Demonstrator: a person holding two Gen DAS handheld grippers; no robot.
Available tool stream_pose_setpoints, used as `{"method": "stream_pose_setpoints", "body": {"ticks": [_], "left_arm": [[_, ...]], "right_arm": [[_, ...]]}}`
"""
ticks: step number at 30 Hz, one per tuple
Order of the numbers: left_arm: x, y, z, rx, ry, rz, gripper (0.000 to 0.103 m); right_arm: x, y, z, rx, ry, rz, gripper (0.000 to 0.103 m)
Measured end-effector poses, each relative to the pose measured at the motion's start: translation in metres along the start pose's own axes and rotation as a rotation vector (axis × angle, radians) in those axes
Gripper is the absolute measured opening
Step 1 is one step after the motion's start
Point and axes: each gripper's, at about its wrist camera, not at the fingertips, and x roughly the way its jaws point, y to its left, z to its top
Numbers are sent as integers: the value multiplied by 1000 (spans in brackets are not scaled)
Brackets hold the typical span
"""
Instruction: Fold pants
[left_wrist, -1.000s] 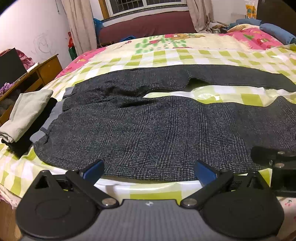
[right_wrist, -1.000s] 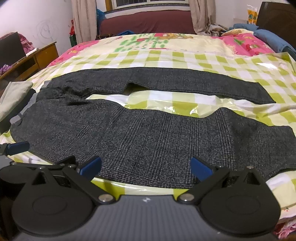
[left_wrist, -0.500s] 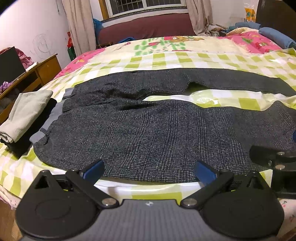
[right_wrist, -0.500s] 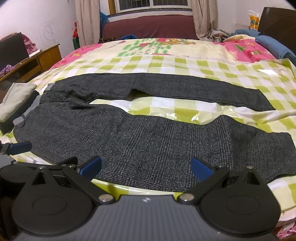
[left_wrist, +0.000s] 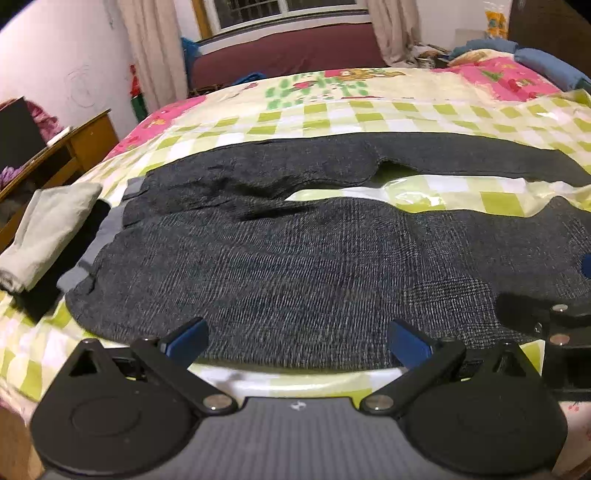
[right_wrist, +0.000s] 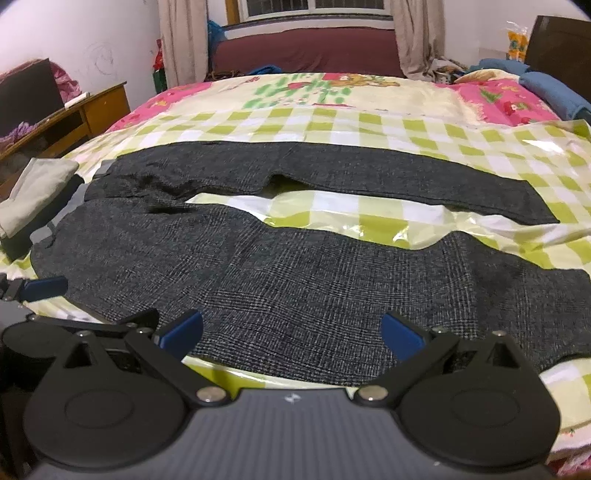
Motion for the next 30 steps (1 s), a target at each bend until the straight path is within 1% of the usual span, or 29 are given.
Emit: {"method": "stream_pose_setpoints", "body": {"ticks": [2,4,8,11,12,14,15,17,19,21,24,25,26,29,30], "left_arm": [[2,8,10,13,-15,-42,103],[8,24,27,11,-35,-92,103],[37,63,79,17,-54,-146,103],[75,96,122,24,-50,-200,102],[89,106,133,31,-47,-202,101],[120,126,156,53,-39,-177,93],[136,137,167,69,-29,-160,87],[164,158,184,79,-12,-158,86],[190,177,195,110,0,-165,85],[211,195,203,166,6,-160,84],[235,221,210,213,29,-174,84],[243,230,212,228,40,-178,84],[251,240,215,239,50,-187,84],[273,263,223,239,100,-217,84],[279,268,223,237,122,-240,85]], "right_arm": [[3,0,7,-18,6,23,101],[9,1,24,-49,3,58,101],[30,4,79,-148,-44,119,101],[63,11,127,-261,-56,153,101],[79,14,144,-296,-51,172,100],[111,20,173,-353,-32,200,94],[132,24,190,-390,-21,207,93],[169,31,215,-433,8,193,86],[201,35,237,-456,46,216,85],[226,39,250,-478,63,227,85],[260,42,264,-475,110,247,85],[269,44,266,-472,131,248,83],[277,46,268,-472,153,250,81],[297,51,273,-498,201,264,81],[304,52,274,-503,228,270,81]]}}
